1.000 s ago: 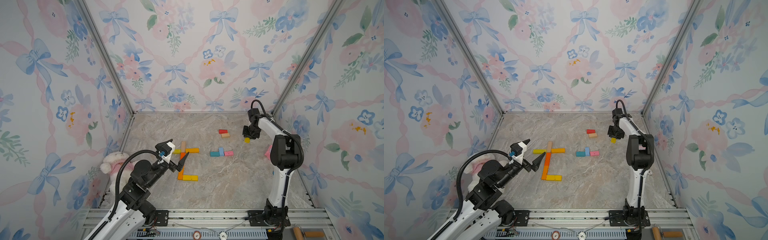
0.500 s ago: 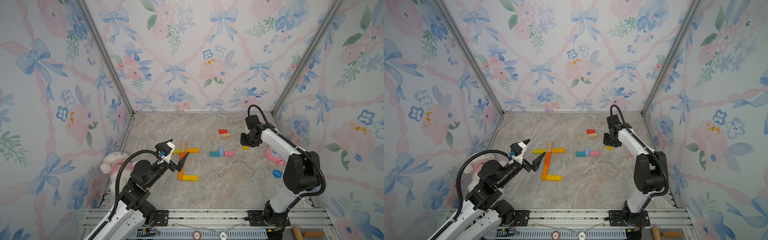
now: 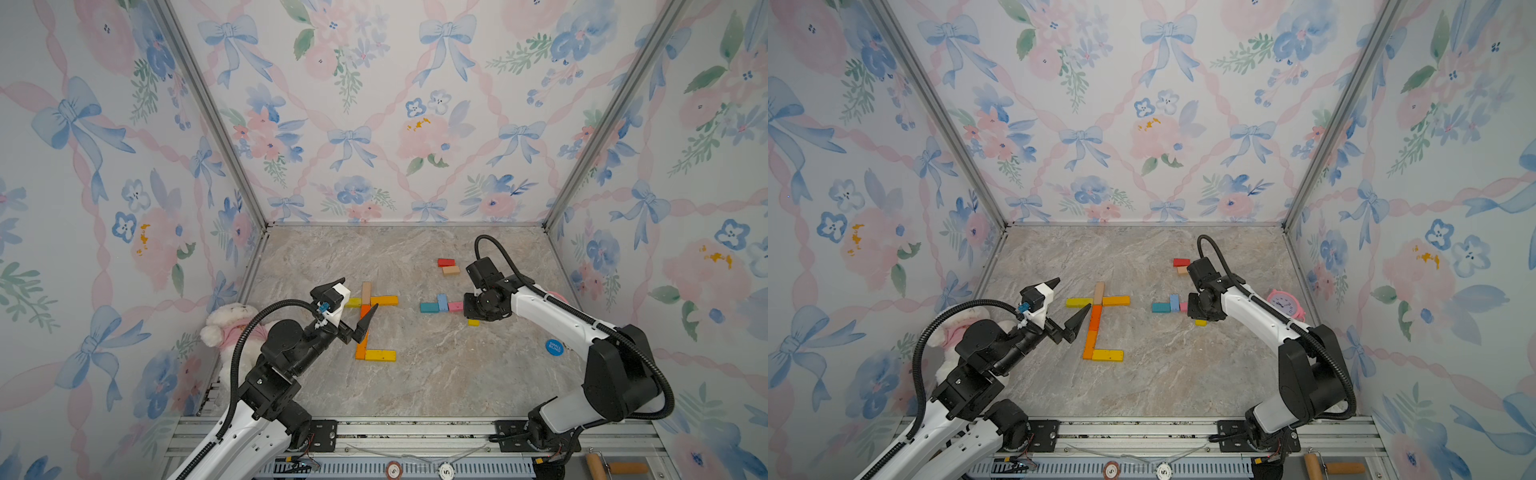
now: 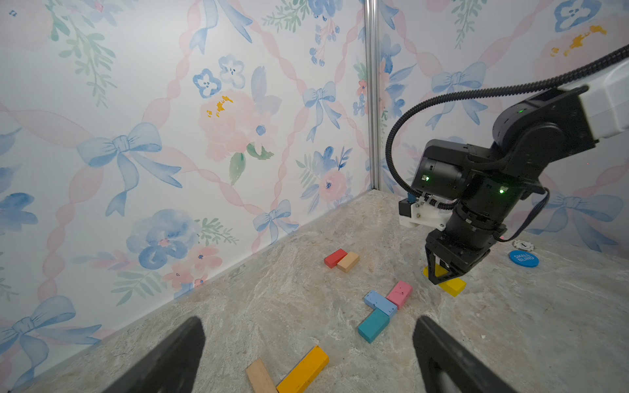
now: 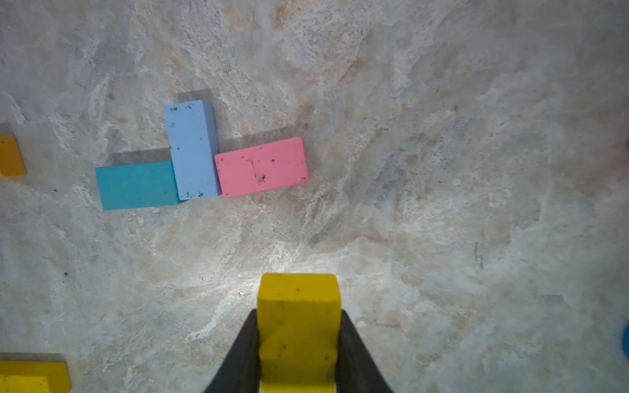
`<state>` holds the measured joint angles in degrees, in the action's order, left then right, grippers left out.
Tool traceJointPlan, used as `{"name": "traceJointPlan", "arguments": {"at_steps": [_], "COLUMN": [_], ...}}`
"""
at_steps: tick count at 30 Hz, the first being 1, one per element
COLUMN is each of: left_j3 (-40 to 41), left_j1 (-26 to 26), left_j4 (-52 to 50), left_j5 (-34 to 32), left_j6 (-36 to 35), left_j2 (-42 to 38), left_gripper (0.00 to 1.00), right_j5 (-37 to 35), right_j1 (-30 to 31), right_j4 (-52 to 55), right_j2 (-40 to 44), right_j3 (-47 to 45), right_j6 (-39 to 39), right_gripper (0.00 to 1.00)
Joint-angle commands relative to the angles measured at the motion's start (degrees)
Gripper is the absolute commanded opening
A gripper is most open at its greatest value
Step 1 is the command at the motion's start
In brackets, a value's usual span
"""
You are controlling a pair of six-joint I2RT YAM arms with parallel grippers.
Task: Assemble the letter t with building blocks
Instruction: Assemble the building block at the center of the board.
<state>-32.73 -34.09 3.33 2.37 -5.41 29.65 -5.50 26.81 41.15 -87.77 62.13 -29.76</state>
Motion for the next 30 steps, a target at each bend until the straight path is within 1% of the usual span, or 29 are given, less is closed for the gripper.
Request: {"name": "traceJointPlan", "arguments": {"at_steps": [1,6,14,30], "left_j3": [0.39,0.40,0.43,0.39], "left_j1": [0.41,0.39,0.36,0.40], "left_j4": [1.76,1.66,1.58,1.59], "left_j5": [0.18,0.23,0.10,0.35], "left_j6": [-0.21,-0.22,-0.27,-0.39], "left_j2": [-0.64,-0.78,-1.04,-1.03], "left_gripper": [0.98,0.98,0.98,0.98], "right_j5": [-1.16,-0.91,-1.26,-2.32], "right_j1": [3.14,6.84,10.08,10.11], "right_j4": [-2.26,-4.05,-5.19,-4.10], "right_j2": [-1.07,-5.34,-11.72,-16.35], "right_j3": [-0.63,0.07,2.36,5.96], "right_j6": [-4.01,-5.40,-5.66,-3.41], "right_gripper": [0.27,0.27,0.27,0.26]}}
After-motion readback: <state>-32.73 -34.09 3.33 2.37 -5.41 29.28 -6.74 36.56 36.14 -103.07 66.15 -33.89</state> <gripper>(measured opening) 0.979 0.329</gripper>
